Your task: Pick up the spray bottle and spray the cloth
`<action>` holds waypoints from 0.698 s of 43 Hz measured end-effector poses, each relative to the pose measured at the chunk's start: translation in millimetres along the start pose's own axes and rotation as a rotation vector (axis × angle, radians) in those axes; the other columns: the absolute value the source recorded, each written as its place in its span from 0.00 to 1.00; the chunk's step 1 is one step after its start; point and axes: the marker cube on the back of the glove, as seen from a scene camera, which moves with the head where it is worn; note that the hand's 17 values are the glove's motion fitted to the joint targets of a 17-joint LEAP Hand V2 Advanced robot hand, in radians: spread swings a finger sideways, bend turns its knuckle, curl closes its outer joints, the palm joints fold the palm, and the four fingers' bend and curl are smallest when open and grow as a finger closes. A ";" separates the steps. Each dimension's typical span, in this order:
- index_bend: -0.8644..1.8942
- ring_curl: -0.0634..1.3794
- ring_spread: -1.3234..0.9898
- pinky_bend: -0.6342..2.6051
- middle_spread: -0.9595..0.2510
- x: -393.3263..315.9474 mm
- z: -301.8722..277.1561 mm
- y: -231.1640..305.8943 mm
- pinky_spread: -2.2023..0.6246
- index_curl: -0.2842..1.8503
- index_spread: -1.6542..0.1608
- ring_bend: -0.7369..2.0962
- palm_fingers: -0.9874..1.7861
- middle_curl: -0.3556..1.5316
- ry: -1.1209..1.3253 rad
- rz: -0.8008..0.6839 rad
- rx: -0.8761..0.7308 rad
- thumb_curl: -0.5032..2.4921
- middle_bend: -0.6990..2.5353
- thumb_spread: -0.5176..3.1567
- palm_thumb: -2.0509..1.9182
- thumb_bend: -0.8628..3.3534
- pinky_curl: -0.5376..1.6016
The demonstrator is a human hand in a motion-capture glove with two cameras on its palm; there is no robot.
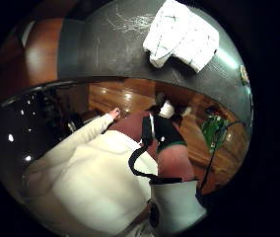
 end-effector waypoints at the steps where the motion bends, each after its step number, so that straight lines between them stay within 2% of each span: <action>1: 0.40 0.06 0.57 0.31 0.76 -0.5 0.2 0.0 0.81 0.16 0.80 0.33 0.45 0.21 0.000 -0.005 0.001 0.21 0.28 0.25 0.64 0.27 0.29; 6: 0.39 0.09 0.57 0.32 0.75 2.3 0.5 -0.4 0.83 0.20 0.74 0.33 0.44 0.24 0.090 -0.036 0.036 0.23 0.28 0.32 0.66 0.27 0.32; 14: 0.38 0.12 0.57 0.31 0.75 -16.5 -3.1 10.4 0.83 0.23 0.71 0.33 0.45 0.27 0.030 -0.006 0.143 0.25 0.28 0.37 0.68 0.26 0.34; 21: 0.38 0.14 0.57 0.30 0.75 16.0 0.8 33.5 0.84 0.24 0.70 0.34 0.47 0.29 0.321 -0.162 0.259 0.27 0.28 0.39 0.69 0.26 0.36; 25: 0.37 0.15 0.57 0.31 0.75 2.4 -1.7 41.4 0.83 0.25 0.70 0.35 0.49 0.30 0.072 0.115 0.339 0.28 0.28 0.39 0.71 0.25 0.36; 30: 0.37 0.17 0.57 0.30 0.75 15.1 2.4 57.7 0.83 0.26 0.70 0.35 0.50 0.31 -0.034 0.251 0.398 0.28 0.27 0.39 0.71 0.24 0.37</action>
